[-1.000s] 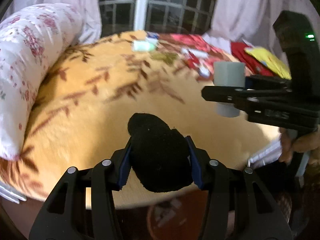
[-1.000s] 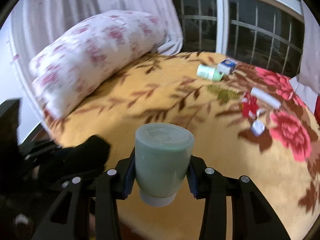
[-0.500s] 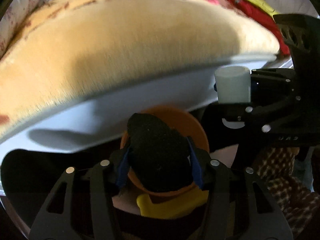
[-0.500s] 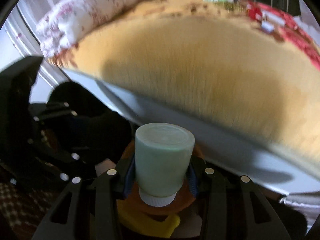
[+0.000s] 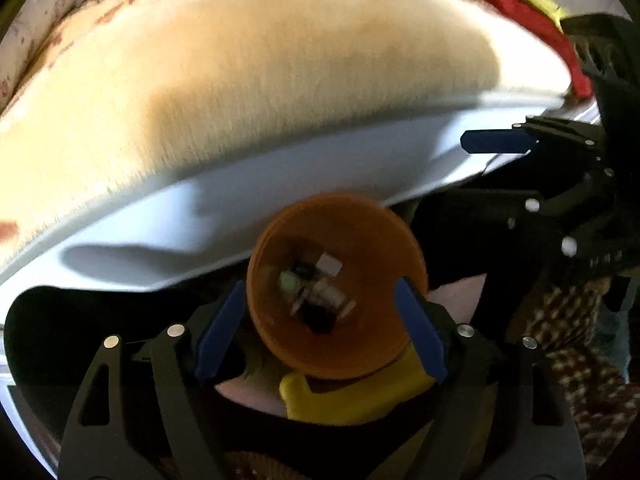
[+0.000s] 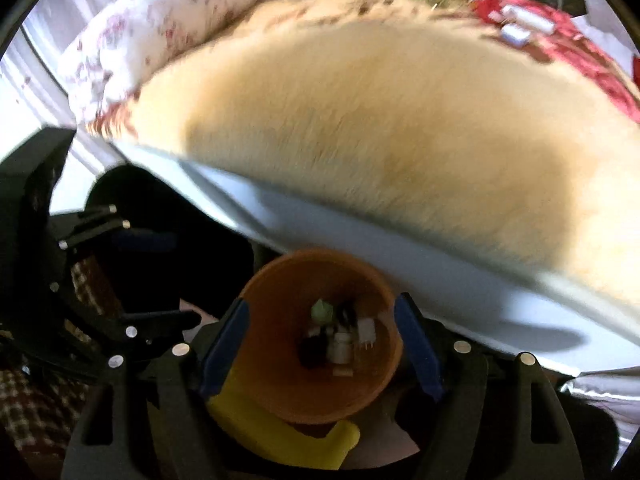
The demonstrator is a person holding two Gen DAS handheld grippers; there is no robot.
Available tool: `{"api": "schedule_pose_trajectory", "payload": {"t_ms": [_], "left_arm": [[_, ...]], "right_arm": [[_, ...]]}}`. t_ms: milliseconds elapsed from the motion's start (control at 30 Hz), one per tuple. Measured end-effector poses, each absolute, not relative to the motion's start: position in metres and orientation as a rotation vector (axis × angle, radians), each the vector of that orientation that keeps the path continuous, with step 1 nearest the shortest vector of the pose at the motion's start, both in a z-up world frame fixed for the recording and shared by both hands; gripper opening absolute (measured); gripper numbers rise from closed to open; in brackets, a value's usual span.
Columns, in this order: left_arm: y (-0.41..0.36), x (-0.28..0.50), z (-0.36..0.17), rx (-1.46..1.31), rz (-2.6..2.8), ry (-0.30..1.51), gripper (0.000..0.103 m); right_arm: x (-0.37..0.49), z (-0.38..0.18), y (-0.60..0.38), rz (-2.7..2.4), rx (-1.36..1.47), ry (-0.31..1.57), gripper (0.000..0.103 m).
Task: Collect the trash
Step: 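Lower both grippers over the orange bin and release the pouf and pill bottle, then grasp the red knitted ornament with the right gripper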
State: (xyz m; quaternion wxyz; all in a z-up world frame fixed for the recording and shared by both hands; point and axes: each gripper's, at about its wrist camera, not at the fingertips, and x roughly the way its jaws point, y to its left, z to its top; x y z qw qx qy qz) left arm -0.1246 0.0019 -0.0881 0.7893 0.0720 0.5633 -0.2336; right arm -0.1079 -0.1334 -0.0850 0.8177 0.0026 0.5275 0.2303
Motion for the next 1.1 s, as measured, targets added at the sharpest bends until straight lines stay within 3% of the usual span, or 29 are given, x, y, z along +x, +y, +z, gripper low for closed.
{"api": "schedule_pose_trajectory", "payload": {"t_ms": [300, 567, 933, 1100], "left_arm": [[0.005, -0.073, -0.020, 0.029, -0.493, 0.965, 0.076], [-0.002, -0.010, 0.016, -0.004, -0.462, 0.865, 0.076], [-0.010, 0.039, 0.019, -0.027, -0.462, 0.841, 0.076], [-0.007, 0.050, 0.012, -0.027, -0.460, 0.856, 0.076]], "right_arm": [[-0.078, -0.017, -0.182, 0.390, 0.134, 0.819, 0.080], [0.000, 0.017, -0.208, 0.353, 0.085, 0.704, 0.081], [0.207, -0.008, -0.207, 0.217, -0.168, 0.830, 0.081], [0.256, -0.037, -0.199, 0.207, -0.205, 0.920, 0.077]]}}
